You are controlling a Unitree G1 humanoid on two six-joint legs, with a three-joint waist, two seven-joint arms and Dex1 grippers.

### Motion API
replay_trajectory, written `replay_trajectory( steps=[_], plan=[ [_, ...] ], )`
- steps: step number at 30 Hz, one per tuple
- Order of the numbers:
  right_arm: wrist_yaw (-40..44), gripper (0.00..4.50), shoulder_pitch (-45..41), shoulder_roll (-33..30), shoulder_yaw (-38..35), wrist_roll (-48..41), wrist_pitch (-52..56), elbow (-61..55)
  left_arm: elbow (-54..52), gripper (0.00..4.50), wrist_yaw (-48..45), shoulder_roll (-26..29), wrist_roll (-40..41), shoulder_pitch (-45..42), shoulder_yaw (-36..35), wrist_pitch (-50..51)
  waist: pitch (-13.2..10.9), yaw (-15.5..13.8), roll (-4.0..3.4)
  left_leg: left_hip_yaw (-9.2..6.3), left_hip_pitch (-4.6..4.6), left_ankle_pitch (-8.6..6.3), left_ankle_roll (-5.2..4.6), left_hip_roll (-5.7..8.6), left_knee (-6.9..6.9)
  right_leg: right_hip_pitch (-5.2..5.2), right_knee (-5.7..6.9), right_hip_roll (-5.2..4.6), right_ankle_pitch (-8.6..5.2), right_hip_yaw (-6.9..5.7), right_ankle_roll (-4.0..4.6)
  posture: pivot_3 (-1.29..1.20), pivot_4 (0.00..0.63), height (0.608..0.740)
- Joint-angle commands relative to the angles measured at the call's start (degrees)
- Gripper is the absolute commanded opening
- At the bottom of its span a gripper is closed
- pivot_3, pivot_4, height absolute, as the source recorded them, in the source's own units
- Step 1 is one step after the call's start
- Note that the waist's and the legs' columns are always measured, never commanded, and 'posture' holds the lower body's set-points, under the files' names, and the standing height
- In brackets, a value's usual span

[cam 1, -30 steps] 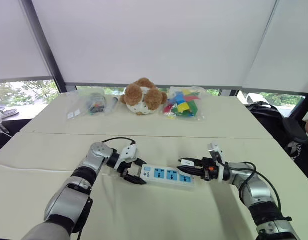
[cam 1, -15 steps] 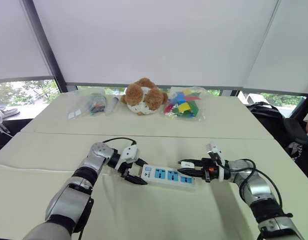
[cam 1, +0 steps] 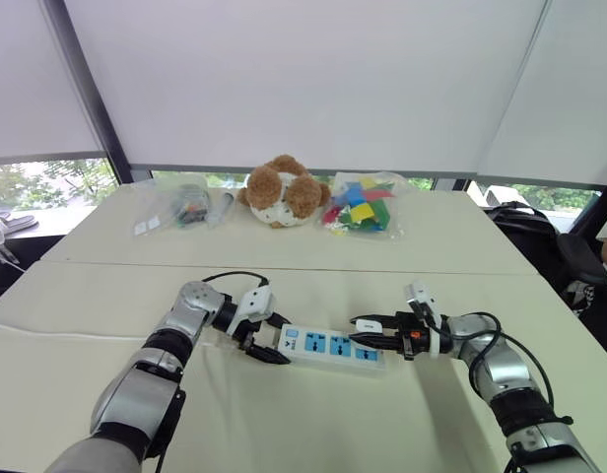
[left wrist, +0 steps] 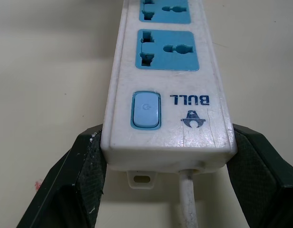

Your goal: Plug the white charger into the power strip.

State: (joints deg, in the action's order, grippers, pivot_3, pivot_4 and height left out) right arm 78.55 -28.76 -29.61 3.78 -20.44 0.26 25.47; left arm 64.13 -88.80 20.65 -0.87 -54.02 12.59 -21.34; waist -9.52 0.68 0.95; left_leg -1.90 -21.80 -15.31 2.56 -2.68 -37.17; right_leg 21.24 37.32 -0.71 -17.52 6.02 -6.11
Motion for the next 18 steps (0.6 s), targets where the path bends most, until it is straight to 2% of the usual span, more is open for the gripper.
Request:
replay_trajectory(
  steps=[1, 2, 4, 5, 9, 13, 16, 18],
  plan=[
    [-0.7, 0.85, 2.0, 0.0, 1.8, 2.5, 2.0, 1.5, 0.8, 2.97, 2.8, -1.1, -2.0, 0.5, 0.7, -0.2, 0.0, 0.0, 0.00, 0.00, 0.00, 0.00, 0.00, 0.00, 0.00, 0.00, 0.00, 0.00, 0.00, 0.00, 0.00, 0.00, 0.150, 0.739],
    [-0.5, 0.85, 1.9, -0.1, 1.5, 1.9, 2.7, 0.8, 0.9, 2.97, 2.9, -1.1, -2.0, 0.5, 0.7, -0.2, 0.0, 0.0, 0.00, 0.00, 0.00, 0.00, 0.00, 0.00, 0.00, 0.00, 0.00, 0.00, 0.00, 0.01, 0.01, 0.00, 0.150, 0.739],
    [0.0, 1.91, 2.0, -0.3, 0.9, 1.1, 2.2, -0.1, 1.2, 2.97, 3.2, -1.3, -2.2, 0.3, 0.7, -0.2, 0.0, -0.1, 0.00, 0.00, 0.00, 0.00, 0.00, 0.00, 0.00, 0.00, 0.00, 0.00, -0.05, 0.01, 0.09, 0.00, 0.150, 0.739],
    [0.0, 2.24, 2.1, -0.3, 0.3, 0.4, 2.2, -1.0, 1.4, 2.97, 3.4, -1.4, -2.3, 0.3, 0.7, -0.3, 0.0, -0.2, 0.00, 0.00, -0.01, 0.00, 0.00, 0.00, 0.00, 0.00, 0.00, 0.00, -0.05, 0.01, 0.09, 0.00, 0.150, 0.739],
    [-2.7, 4.36, 2.4, -0.1, -2.7, -2.3, 3.7, -7.0, 2.1, 2.97, 4.2, -1.7, -2.7, 0.3, 0.6, -0.4, 0.0, -0.1, -0.17, 0.01, -0.20, 0.01, 0.01, 0.06, -0.05, 0.14, -0.01, -0.01, -0.01, 0.09, 0.03, 0.00, 0.150, 0.739],
    [-6.2, 4.44, 5.2, -2.7, -6.8, -6.9, 9.3, -19.8, 2.0, 2.97, 4.2, -1.4, -2.7, 0.8, 0.5, -0.8, 0.0, -0.3, -0.27, -0.05, -0.35, 0.02, 0.04, 0.10, -0.08, 0.20, -0.01, -0.02, -0.03, 0.10, 0.06, 0.00, 0.150, 0.739],
    [-8.1, 4.44, 10.5, -6.8, -9.8, -9.5, 14.4, -29.7, 1.8, 2.97, 5.4, -1.4, -2.6, 1.0, 0.2, -1.4, 0.0, -0.6, -0.26, -0.11, -0.39, 0.02, 0.04, 0.13, -0.08, 0.19, -0.08, -0.02, -0.03, 0.09, 0.06, 0.00, 0.150, 0.739],
    [-8.8, 4.50, 14.0, -9.4, -11.3, -10.1, 16.1, -33.8, 1.7, 4.01, 6.2, -1.4, -2.6, 1.2, 0.0, -1.8, 0.0, -0.8, -0.23, -0.12, -0.43, 0.02, 0.04, 0.14, -0.06, 0.20, -0.14, -0.02, -0.05, 0.08, 0.10, 0.00, 0.150, 0.739]
  ],
)
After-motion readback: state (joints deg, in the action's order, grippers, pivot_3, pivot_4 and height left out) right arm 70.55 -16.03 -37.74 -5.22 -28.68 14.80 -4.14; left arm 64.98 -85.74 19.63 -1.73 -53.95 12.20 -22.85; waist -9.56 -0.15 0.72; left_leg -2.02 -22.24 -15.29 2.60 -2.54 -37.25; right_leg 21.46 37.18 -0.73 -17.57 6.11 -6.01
